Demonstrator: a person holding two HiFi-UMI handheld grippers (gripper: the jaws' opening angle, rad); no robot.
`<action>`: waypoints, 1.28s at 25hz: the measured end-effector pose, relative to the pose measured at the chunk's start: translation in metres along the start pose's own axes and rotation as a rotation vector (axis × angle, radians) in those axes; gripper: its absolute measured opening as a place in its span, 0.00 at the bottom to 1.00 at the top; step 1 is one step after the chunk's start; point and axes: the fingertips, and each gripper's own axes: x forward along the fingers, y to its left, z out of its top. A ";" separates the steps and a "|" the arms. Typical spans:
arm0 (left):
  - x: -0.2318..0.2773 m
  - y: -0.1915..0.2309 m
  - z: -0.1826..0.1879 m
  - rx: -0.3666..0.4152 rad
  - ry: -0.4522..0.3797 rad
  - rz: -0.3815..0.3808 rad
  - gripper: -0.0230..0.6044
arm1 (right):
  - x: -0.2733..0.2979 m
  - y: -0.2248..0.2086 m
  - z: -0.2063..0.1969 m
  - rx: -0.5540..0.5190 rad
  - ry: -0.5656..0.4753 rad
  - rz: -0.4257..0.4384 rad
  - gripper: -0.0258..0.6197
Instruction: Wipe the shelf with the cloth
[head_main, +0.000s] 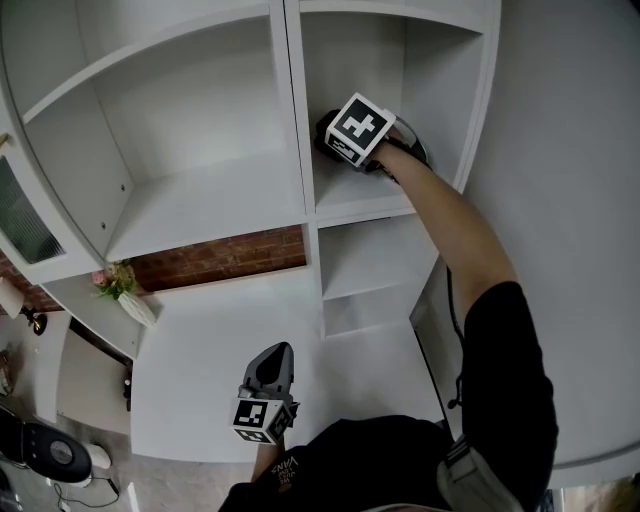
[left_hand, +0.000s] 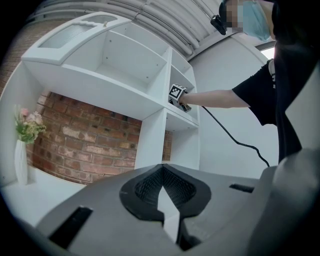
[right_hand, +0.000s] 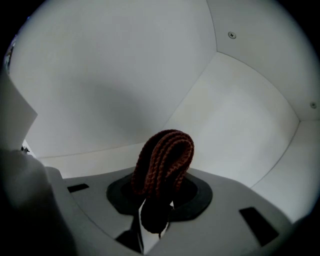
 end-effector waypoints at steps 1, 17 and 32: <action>0.001 -0.001 0.000 -0.002 -0.001 -0.004 0.05 | -0.002 -0.004 -0.005 -0.009 0.022 -0.014 0.19; 0.000 -0.005 -0.005 -0.027 -0.003 -0.049 0.05 | -0.040 -0.057 -0.093 -0.401 0.646 -0.262 0.19; -0.003 -0.008 -0.009 -0.032 0.011 -0.060 0.05 | -0.053 -0.033 -0.037 -0.159 0.222 -0.172 0.19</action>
